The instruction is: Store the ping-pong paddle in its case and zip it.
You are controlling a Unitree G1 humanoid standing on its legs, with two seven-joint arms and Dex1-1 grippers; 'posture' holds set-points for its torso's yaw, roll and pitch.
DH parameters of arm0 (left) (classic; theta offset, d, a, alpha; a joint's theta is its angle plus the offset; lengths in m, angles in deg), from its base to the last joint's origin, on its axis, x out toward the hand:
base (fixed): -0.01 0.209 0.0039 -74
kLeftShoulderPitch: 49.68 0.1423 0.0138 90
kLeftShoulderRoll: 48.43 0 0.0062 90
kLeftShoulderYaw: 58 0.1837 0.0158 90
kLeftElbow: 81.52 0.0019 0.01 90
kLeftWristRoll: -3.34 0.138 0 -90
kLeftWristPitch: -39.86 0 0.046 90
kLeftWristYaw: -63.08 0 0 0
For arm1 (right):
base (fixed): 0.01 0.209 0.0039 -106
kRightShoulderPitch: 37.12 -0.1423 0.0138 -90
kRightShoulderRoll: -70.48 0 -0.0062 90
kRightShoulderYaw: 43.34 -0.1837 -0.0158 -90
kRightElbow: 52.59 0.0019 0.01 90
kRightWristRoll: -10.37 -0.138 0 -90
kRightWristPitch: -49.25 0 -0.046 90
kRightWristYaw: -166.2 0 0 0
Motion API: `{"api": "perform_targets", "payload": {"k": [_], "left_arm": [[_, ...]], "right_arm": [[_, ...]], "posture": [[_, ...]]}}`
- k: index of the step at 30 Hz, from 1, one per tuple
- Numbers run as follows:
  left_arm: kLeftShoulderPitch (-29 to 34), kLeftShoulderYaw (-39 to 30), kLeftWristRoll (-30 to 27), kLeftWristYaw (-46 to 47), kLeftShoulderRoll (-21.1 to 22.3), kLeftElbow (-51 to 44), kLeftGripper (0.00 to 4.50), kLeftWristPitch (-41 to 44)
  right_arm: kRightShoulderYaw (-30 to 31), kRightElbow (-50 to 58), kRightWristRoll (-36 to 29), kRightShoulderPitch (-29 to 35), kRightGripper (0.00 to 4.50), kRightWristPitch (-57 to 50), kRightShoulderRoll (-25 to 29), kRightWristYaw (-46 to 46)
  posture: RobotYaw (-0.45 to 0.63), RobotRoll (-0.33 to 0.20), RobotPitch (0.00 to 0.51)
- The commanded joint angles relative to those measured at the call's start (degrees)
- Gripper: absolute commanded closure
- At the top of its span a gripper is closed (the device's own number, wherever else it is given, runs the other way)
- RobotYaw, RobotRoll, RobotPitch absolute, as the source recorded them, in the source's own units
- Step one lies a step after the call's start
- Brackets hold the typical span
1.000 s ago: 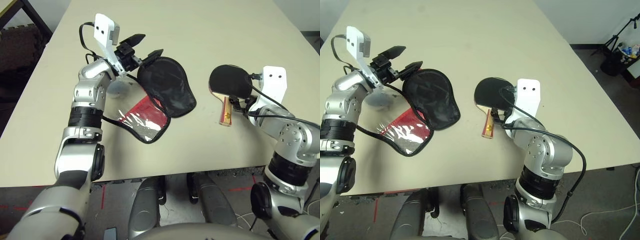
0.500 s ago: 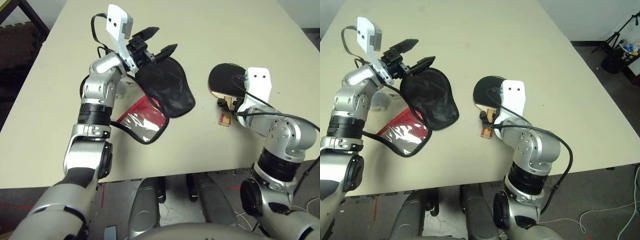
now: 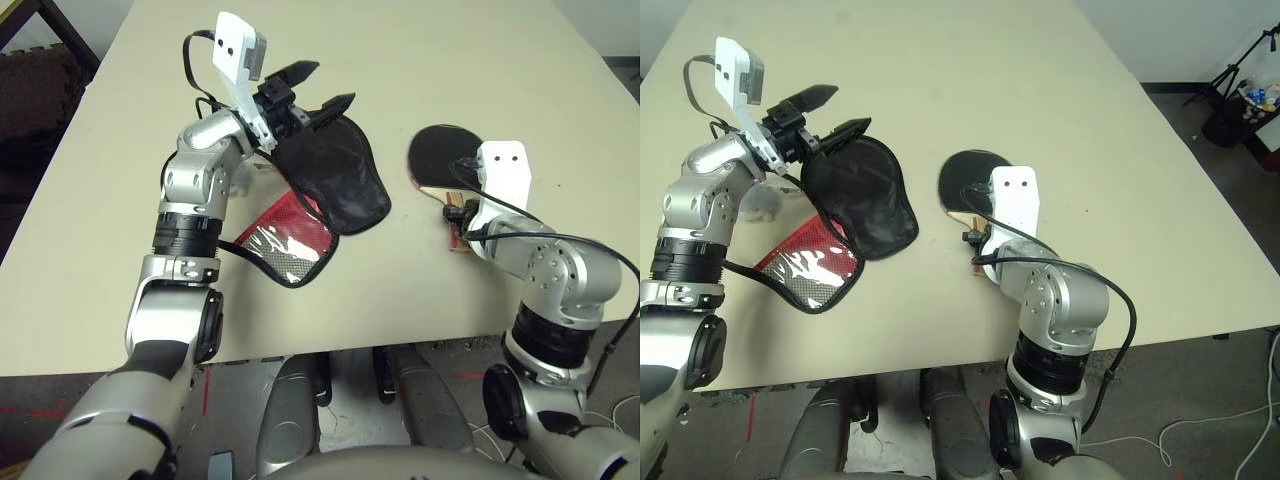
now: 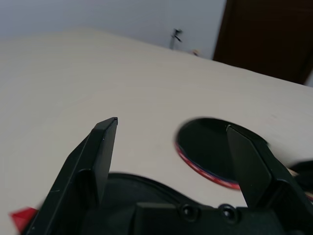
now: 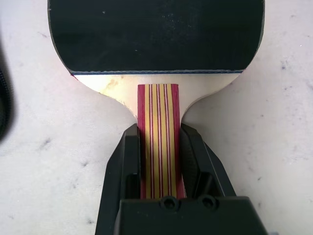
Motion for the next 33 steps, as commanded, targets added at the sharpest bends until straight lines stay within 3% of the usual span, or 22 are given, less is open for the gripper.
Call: {"api": "perform_targets", "payload": {"k": [1,10,16,24,33], "left_arm": [[1.33,1.71,-0.20,-2.56,1.38,-1.96,0.00,3.47],[0.05,2.56,0.87,-4.78,3.30,-1.67,0.00,4.27],[-5.32,-3.58,0.68,2.26,3.66,2.12,0.00,-0.70],[-8.23,-12.28,3.73,17.91,6.03,11.75,0.00,-12.18],[-2.72,-19.32,5.74,28.09,14.15,16.62,0.00,-18.15]], "right_arm": [[-0.29,-0.83,1.32,-0.30,3.39,-1.48,1.85,0.74],[2.09,-5.80,0.64,-5.26,3.40,-0.27,9.22,6.41],[8.40,-12.18,-3.04,-13.63,3.40,0.97,14.35,14.40],[12.62,-21.84,-3.08,-22.44,3.39,5.19,8.93,17.10],[16.26,-28.77,-2.24,-24.91,3.39,10.65,1.37,17.37]], "posture": [[-0.14,0.000,0.251],[-0.15,0.000,0.247],[-0.15,0.000,0.237],[-0.11,0.000,0.225],[-0.06,0.000,0.225]]}}
